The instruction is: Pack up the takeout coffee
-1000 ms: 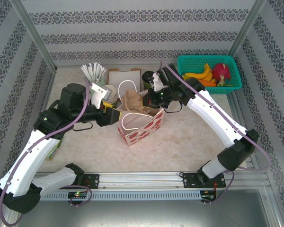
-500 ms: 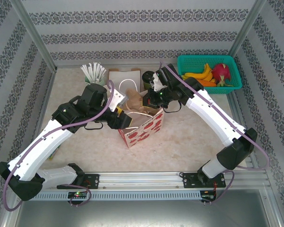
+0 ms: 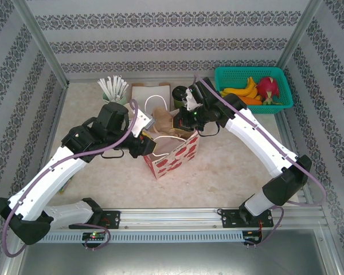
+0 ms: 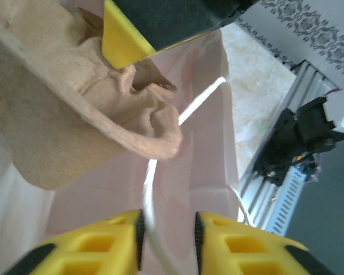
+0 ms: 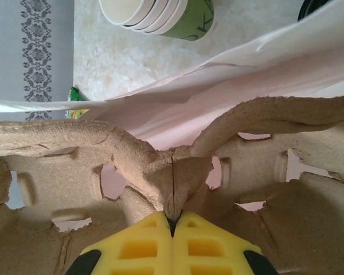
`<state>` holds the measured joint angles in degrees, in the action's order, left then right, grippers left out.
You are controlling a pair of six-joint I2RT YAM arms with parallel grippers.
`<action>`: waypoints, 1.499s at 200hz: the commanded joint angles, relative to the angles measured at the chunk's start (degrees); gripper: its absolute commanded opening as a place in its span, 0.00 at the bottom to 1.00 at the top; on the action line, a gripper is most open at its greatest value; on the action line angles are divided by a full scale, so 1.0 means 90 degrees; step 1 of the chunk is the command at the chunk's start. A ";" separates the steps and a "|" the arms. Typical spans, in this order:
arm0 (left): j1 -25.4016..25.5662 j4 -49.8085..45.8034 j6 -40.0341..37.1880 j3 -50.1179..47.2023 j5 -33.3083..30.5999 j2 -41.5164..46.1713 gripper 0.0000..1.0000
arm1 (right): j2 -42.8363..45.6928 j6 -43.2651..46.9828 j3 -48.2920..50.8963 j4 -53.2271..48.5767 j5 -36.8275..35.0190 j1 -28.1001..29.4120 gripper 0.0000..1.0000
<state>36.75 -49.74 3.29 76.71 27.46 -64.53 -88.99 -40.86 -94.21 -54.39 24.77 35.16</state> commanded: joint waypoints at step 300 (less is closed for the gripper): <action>-0.0158 0.1219 0.0286 0.1026 -0.3236 -0.0712 0.91 | 0.0469 0.1425 0.0763 0.0145 -0.0639 0.0173 0.00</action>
<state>36.10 -36.88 3.07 82.17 5.63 -67.70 -84.51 -29.56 -87.72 -53.30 19.33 36.27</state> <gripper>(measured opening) 0.954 0.064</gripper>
